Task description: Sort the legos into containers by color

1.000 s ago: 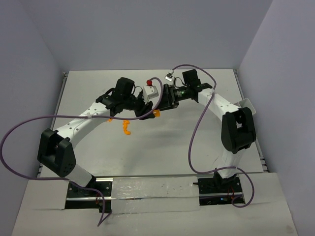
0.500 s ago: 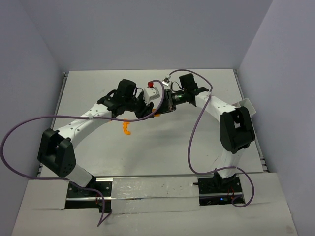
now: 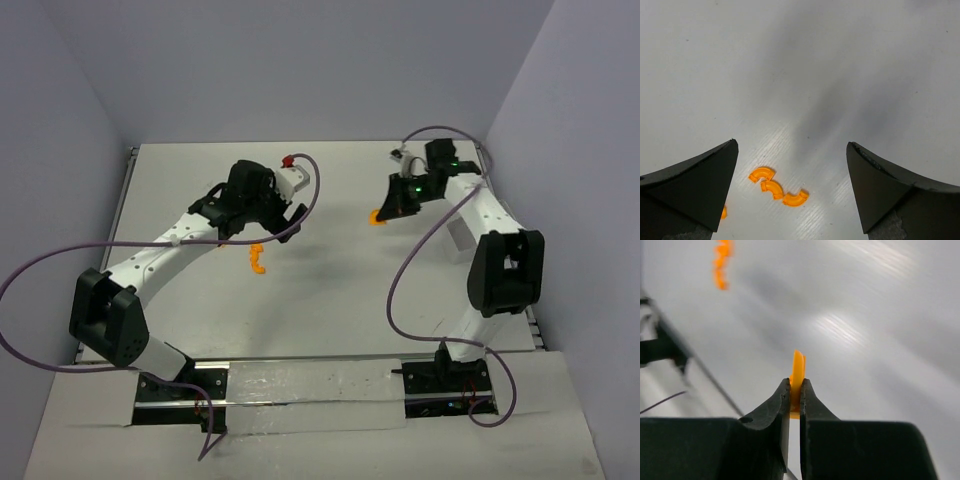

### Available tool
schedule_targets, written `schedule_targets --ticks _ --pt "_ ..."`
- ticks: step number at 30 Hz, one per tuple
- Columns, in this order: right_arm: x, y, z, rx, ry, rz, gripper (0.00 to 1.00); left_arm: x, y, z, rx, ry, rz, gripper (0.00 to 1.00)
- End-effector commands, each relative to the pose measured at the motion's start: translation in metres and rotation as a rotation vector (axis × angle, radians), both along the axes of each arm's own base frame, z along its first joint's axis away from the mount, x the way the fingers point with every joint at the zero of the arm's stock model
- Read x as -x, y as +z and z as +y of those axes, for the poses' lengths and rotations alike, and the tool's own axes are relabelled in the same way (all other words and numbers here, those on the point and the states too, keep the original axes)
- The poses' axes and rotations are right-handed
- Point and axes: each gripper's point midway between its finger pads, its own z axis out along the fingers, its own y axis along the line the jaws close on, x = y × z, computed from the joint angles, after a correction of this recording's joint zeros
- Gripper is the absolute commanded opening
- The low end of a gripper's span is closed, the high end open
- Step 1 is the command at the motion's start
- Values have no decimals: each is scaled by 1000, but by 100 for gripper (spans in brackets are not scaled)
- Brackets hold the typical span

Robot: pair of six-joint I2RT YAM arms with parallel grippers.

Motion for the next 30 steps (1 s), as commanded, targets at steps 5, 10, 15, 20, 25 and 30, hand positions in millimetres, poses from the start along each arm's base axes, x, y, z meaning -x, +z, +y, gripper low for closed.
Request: schedule_targets --ticks 5,10,15,20,25,30 --pt "29 13 -176 639 -129 -113 0 -13 12 30 33 152 61 99" --pt "25 9 -209 736 -173 -81 0 -19 14 37 67 147 95 99" --pt "16 -4 -220 778 -174 -40 1 -23 14 44 60 167 83 99" --pt "10 -14 -223 787 -183 -19 4 -27 14 58 60 204 84 99" --pt "5 -21 -228 803 -192 -1 29 -30 13 73 51 241 94 99" --pt "4 -19 -228 813 -196 -2 60 -32 6 95 39 306 119 99"
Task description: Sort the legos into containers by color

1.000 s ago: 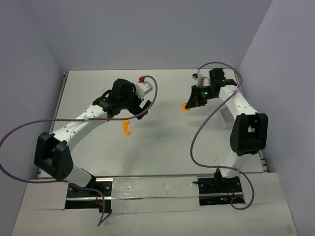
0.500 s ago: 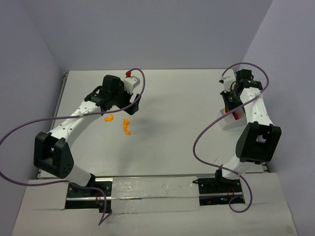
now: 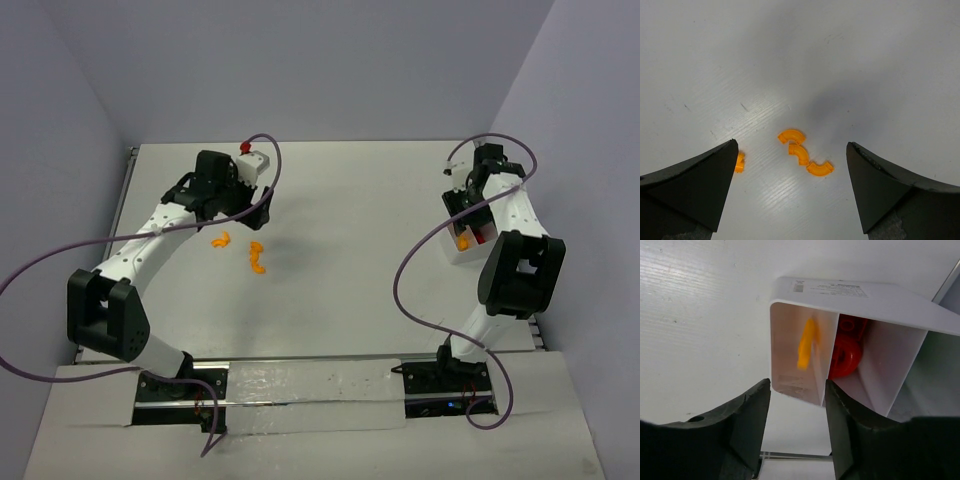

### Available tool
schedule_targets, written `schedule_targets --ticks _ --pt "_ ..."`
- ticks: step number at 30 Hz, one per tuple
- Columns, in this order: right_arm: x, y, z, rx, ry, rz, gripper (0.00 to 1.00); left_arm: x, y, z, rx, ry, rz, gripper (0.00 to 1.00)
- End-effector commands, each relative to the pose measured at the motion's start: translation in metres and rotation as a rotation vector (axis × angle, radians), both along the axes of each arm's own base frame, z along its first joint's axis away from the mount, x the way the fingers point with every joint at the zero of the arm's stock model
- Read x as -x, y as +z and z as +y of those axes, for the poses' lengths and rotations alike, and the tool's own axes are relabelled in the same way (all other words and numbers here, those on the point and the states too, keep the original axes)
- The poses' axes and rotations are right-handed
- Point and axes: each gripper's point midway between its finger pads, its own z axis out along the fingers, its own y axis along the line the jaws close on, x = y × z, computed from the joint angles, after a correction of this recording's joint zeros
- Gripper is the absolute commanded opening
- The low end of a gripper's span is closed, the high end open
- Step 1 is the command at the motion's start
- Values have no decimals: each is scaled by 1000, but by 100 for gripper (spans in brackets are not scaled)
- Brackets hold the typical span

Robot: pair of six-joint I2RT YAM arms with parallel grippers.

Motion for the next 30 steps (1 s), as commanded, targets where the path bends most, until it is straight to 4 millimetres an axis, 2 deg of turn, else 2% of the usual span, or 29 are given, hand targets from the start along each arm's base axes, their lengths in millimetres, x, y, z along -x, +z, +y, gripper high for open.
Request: schedule_targets --ticks 1,6,8,10,14,17,18,21,26,30 --pt "-17 19 -6 41 -6 -71 61 -5 17 18 21 62 -18 99" --pt "-19 40 10 14 14 -114 67 -2 0 56 -28 131 25 99" --pt "-19 53 26 -11 33 -146 71 1 -13 75 -55 155 52 98" --pt "-21 67 47 -56 57 -185 74 5 -33 95 -102 173 91 91" --pt "-23 84 81 -123 91 -226 87 9 -58 122 -152 204 136 85" --pt "-23 90 107 -189 120 -234 90 5 -75 137 -189 198 148 81" --pt "-22 91 120 -204 144 -234 90 5 -80 139 -199 185 154 80" --pt "-20 90 133 -229 157 -229 91 3 -93 144 -229 134 163 77" --pt "-18 83 138 -252 159 -210 91 -1 -112 146 -265 -13 133 71" --pt "-16 83 140 -262 164 -204 91 -2 -119 133 -218 -147 114 66"
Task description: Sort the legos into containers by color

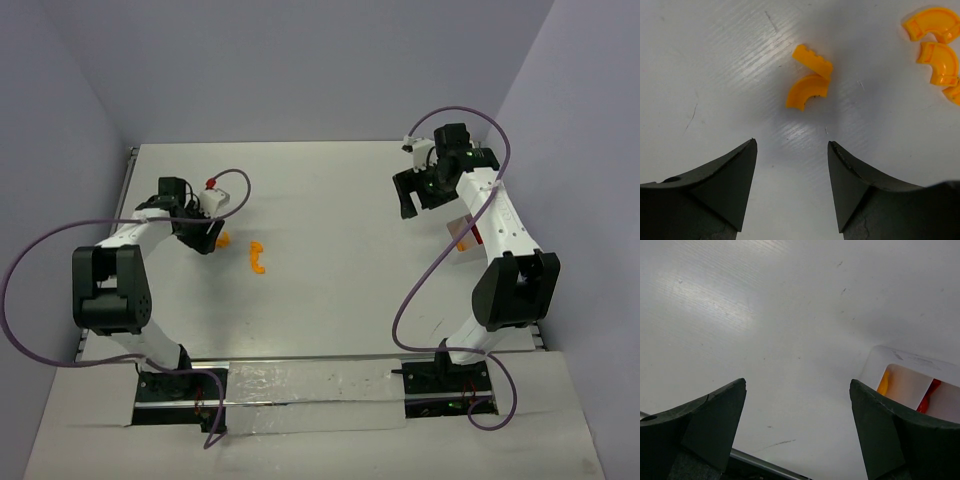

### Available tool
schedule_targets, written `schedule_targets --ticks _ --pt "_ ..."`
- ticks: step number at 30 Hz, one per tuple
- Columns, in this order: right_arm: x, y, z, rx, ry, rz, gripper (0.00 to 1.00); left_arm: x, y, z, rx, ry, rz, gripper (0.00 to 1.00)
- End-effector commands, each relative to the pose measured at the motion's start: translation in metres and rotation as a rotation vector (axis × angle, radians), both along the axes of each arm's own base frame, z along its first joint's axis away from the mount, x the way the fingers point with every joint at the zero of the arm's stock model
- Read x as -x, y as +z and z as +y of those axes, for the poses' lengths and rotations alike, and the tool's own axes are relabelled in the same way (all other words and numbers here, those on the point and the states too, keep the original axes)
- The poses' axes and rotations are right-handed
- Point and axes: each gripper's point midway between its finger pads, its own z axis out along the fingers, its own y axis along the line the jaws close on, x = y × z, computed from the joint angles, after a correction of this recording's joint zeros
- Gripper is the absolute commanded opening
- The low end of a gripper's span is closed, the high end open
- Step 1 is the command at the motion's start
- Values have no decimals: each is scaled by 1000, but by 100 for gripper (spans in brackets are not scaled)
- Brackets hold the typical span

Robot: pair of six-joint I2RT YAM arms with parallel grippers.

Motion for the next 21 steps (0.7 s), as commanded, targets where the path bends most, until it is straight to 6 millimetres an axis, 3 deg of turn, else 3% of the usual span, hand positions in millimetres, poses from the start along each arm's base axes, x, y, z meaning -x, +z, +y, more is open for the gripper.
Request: schedule_targets --ticks 1,15,18,21 --pt "4 16 5 -36 -3 -32 91 -18 1 -13 66 -208 -83 65" --pt "6 16 6 -41 2 -26 91 -41 -23 -16 73 -315 -107 60" --pt "4 17 6 -43 2 -28 91 -44 -27 -18 87 -319 -95 54" --pt "4 18 7 -47 3 -29 91 -43 -30 -18 90 -330 -88 40"
